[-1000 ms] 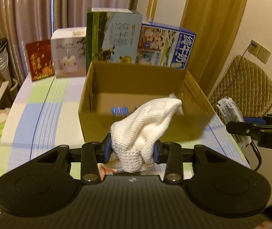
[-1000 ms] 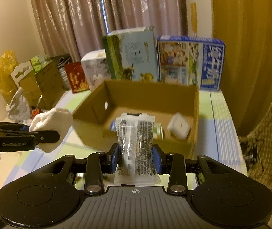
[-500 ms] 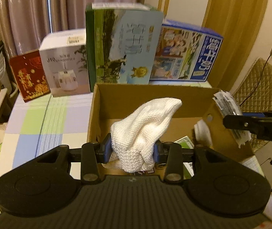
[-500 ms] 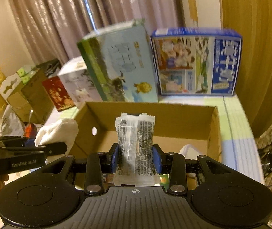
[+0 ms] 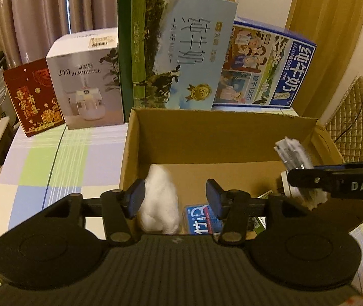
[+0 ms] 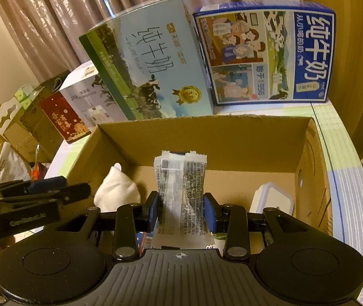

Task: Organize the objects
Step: 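Open both tools to drop the cloth and packet into the box, then withdraw both tools from the cardboard box back over the table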

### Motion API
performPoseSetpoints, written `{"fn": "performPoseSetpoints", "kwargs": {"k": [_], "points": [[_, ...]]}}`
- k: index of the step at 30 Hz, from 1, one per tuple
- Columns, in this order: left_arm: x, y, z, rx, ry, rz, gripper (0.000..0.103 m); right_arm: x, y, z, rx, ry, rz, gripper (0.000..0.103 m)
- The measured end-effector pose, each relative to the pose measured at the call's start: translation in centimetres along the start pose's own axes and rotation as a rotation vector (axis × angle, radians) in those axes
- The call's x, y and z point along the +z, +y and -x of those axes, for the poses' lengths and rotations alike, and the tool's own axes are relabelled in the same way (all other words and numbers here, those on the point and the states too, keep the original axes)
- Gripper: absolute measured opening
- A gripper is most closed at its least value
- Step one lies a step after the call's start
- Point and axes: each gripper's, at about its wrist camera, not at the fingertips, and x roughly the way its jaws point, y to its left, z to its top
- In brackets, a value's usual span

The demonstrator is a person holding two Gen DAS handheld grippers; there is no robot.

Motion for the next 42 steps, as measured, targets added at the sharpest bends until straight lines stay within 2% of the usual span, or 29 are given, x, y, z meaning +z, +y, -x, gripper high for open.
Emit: {"fn": "performPoseSetpoints", "kwargs": {"k": [5, 7, 8, 9, 10, 11, 15, 18, 22, 25, 31, 36, 39, 42], "points": [[0.2, -0.2, 0.9, -0.003, -0.022, -0.014, 0.047, 0.1, 0.1, -0.4, 0.002, 0.003, -0.007, 0.034], [0.3, -0.2, 1.3, -0.009, -0.028, -0.011, 0.047, 0.2, 0.3, -0.4, 0.028, -0.017, -0.015, 0.035], [0.3, -0.2, 1.5, -0.011, -0.030, -0.008, 0.047, 0.4, 0.2, -0.3, 0.050, -0.035, -0.024, 0.041], [0.2, -0.2, 1.8, -0.011, -0.034, -0.008, 0.048, 0.4, 0.1, -0.1, 0.064, -0.055, -0.040, 0.061], [0.1, -0.2, 2.1, -0.012, -0.036, -0.008, 0.049, 0.4, 0.0, 0.3, 0.076, -0.078, -0.060, 0.068], [-0.1, -0.2, 2.4, -0.014, -0.040, -0.007, 0.051, 0.3, -0.2, 0.9, 0.089, -0.102, -0.075, 0.071], [-1.3, -0.1, 4.2, -0.020, -0.058, -0.002, 0.060, -0.4, -0.3, 3.0, 0.080, -0.116, -0.058, 0.071], [-2.7, -0.2, 6.2, -0.016, -0.074, 0.004, 0.063, -1.7, -0.3, 5.1, 0.066, -0.125, -0.056, 0.071], [-4.9, -0.6, 9.6, -0.004, -0.097, 0.019, 0.069, -4.5, 0.2, 8.5, 0.043, -0.140, -0.038, 0.075], [-6.9, -1.0, 12.4, 0.010, -0.107, 0.028, 0.075, -6.9, 0.8, 11.1, 0.035, -0.158, -0.044, 0.081], [-11.7, -1.9, 17.8, 0.030, -0.119, 0.033, 0.087, -13.0, 2.2, 16.3, 0.021, -0.178, -0.044, 0.101], [-16.1, -3.1, 21.2, 0.036, -0.103, 0.050, 0.099, -18.1, 3.9, 19.5, 0.007, -0.172, 0.007, 0.101], [-18.3, -4.2, 22.6, 0.055, -0.073, 0.023, 0.102, -20.9, 4.4, 20.9, 0.004, -0.164, 0.014, 0.101], [-20.2, -4.8, 24.0, 0.060, -0.063, 0.039, 0.102, -23.0, 4.7, 21.9, -0.014, -0.166, 0.028, 0.101]]}}
